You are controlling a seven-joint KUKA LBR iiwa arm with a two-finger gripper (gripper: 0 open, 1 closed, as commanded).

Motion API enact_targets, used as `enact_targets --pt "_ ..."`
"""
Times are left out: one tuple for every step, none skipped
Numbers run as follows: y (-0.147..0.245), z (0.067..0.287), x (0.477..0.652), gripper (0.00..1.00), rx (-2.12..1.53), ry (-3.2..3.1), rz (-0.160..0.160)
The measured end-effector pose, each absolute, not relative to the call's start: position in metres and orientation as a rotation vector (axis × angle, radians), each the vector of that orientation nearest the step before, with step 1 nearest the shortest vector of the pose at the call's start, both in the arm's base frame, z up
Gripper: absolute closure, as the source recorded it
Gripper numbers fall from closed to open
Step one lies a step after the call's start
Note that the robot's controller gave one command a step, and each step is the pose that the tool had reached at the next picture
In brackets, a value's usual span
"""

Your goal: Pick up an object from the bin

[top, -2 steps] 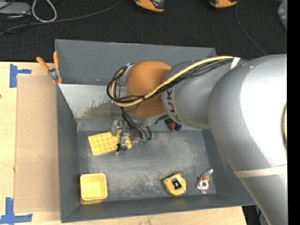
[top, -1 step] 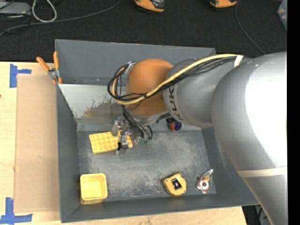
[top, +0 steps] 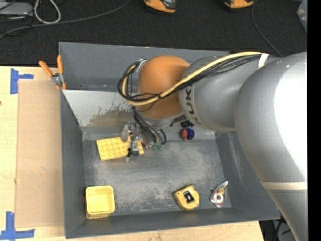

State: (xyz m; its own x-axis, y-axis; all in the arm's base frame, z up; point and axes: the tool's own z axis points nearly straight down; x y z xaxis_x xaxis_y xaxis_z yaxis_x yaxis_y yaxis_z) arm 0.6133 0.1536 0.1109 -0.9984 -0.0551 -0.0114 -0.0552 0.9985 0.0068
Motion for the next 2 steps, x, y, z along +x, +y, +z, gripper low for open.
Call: enact_targets --pt "0.154 0.128 0.614 1.00 -0.084 3.126 0.013" --pt "0.153 0.162 0.612 1.00 -0.082 3.134 0.011"
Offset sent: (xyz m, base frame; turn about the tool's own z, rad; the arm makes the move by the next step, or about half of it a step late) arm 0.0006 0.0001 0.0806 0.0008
